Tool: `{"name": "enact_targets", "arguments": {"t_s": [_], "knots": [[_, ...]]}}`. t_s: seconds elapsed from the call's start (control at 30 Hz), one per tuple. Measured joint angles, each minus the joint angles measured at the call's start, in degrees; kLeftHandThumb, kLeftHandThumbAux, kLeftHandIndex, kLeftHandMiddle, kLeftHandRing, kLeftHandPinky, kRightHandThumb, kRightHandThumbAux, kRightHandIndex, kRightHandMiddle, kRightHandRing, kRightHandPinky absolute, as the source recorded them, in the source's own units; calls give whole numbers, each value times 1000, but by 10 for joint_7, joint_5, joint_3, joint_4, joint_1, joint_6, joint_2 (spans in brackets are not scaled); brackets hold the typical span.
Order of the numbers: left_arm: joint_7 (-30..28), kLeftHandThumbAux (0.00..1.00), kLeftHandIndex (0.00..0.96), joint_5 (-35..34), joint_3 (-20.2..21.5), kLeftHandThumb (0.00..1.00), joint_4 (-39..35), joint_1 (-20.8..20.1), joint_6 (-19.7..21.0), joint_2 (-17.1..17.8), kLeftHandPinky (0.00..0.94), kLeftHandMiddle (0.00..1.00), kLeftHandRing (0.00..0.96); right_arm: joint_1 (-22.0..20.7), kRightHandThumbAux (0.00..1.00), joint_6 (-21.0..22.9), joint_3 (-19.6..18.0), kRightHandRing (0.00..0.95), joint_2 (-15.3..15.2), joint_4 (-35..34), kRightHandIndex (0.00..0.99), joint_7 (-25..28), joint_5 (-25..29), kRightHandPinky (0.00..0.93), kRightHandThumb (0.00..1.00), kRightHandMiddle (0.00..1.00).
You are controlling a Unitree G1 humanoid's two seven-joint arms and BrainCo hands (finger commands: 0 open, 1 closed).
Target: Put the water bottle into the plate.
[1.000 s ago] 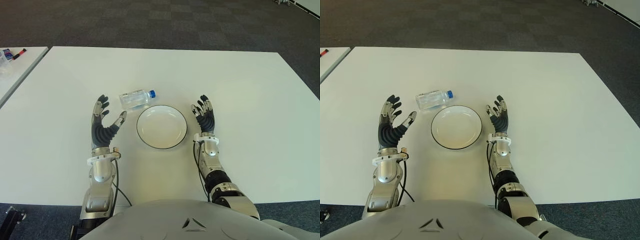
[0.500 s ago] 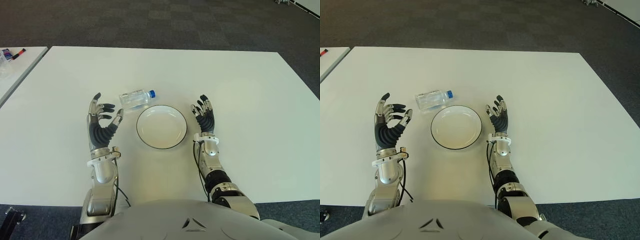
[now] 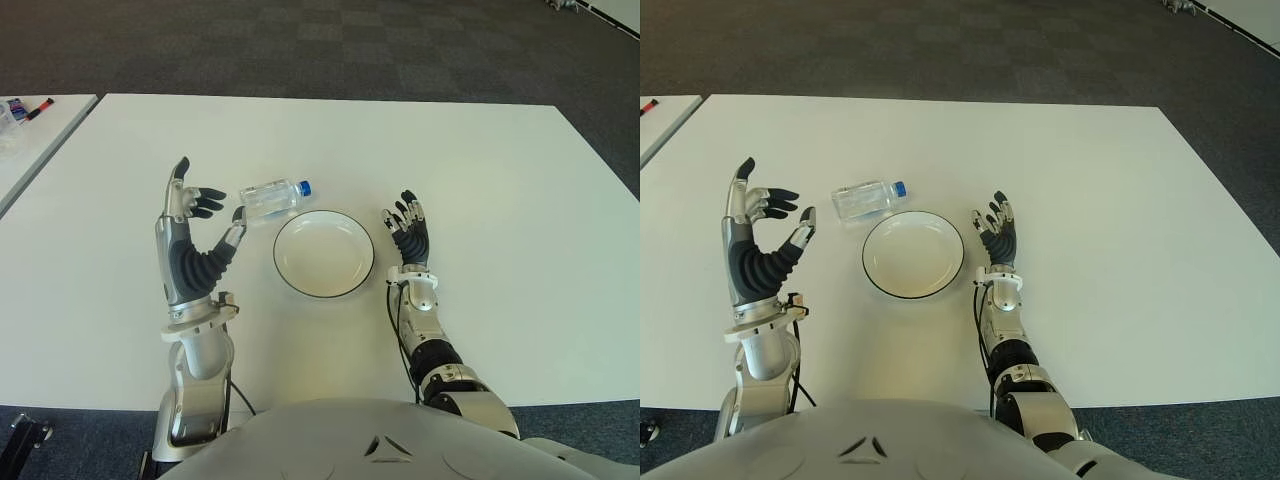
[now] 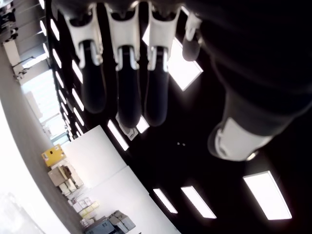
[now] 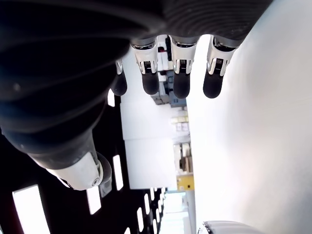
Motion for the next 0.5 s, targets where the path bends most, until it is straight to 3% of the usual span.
{"name": "enact_targets", "arguments": {"t_s": [0.13, 0.5], "knots": [[-23, 677, 17, 11, 9, 264, 0, -9, 15, 28, 102, 143, 125, -2, 717, 0, 1, 89, 0, 0, 84, 1, 0, 132, 47, 89], [-58, 605, 0, 91, 13, 343, -9, -18, 75, 69, 84, 88, 90, -7, 713, 0, -3, 90, 0, 8, 82, 1, 0, 132, 54, 89]]}}
